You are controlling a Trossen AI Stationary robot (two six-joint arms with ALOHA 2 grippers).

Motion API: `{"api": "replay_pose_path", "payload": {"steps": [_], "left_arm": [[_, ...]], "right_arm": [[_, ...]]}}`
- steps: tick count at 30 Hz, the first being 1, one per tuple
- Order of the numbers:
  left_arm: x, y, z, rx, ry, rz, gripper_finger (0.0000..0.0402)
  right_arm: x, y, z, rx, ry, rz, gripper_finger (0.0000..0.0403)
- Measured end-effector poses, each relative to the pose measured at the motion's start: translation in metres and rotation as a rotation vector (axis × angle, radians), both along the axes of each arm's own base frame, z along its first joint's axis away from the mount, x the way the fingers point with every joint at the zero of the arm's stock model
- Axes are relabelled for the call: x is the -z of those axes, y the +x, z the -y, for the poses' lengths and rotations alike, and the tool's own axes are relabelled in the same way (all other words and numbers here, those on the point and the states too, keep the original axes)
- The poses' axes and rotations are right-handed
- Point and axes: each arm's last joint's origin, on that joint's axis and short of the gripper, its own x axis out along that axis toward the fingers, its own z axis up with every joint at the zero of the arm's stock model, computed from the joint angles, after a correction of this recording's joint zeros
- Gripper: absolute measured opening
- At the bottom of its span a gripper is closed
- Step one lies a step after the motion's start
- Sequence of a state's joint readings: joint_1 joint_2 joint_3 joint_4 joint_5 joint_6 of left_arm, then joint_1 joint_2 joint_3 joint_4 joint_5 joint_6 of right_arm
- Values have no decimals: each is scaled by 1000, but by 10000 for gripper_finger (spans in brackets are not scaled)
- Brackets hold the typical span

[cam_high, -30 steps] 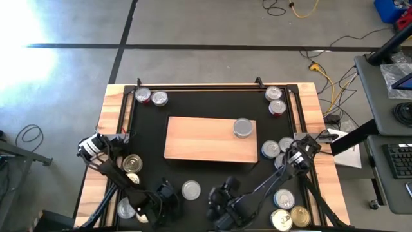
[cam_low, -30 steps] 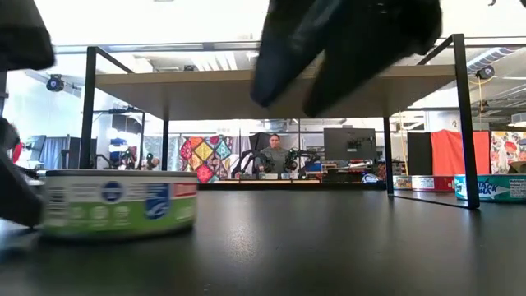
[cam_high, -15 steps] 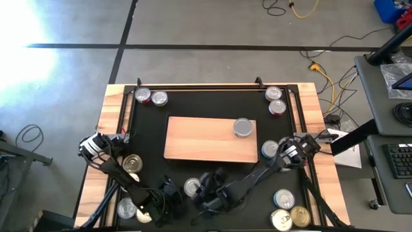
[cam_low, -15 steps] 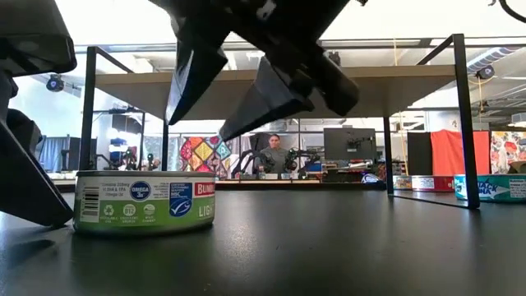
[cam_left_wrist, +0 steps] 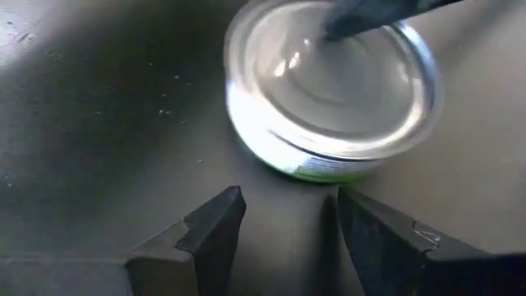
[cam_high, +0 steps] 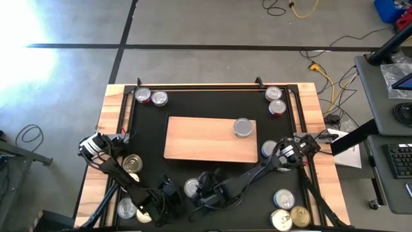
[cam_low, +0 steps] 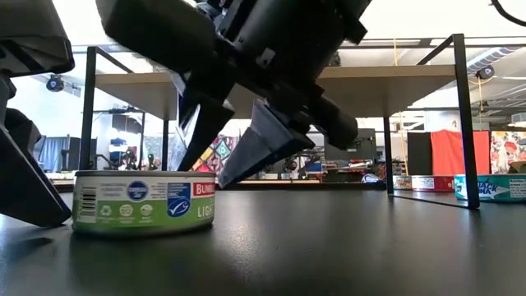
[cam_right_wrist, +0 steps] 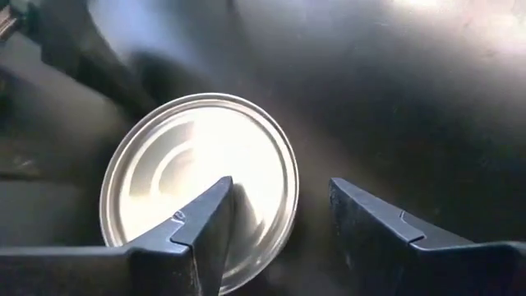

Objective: Stack canned seafood by type on shelf
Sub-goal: Stack the green white tuna can on top of the green white tuna can on the shelf

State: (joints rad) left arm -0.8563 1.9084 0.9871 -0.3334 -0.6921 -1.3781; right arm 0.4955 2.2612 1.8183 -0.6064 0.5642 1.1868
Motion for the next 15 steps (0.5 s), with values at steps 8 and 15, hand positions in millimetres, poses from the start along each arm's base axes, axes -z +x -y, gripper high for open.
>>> {"api": "replay_pose_path", "payload": {"steps": [8,15], "left_arm": [[0,4,-7,-31,32,15,192],[-5,6,-10,-31,35,18,192]], "right_arm": [[-6,-12,-31,-42,138,-5,183],[-29,-11,-48,-76,165,49,184]]}}
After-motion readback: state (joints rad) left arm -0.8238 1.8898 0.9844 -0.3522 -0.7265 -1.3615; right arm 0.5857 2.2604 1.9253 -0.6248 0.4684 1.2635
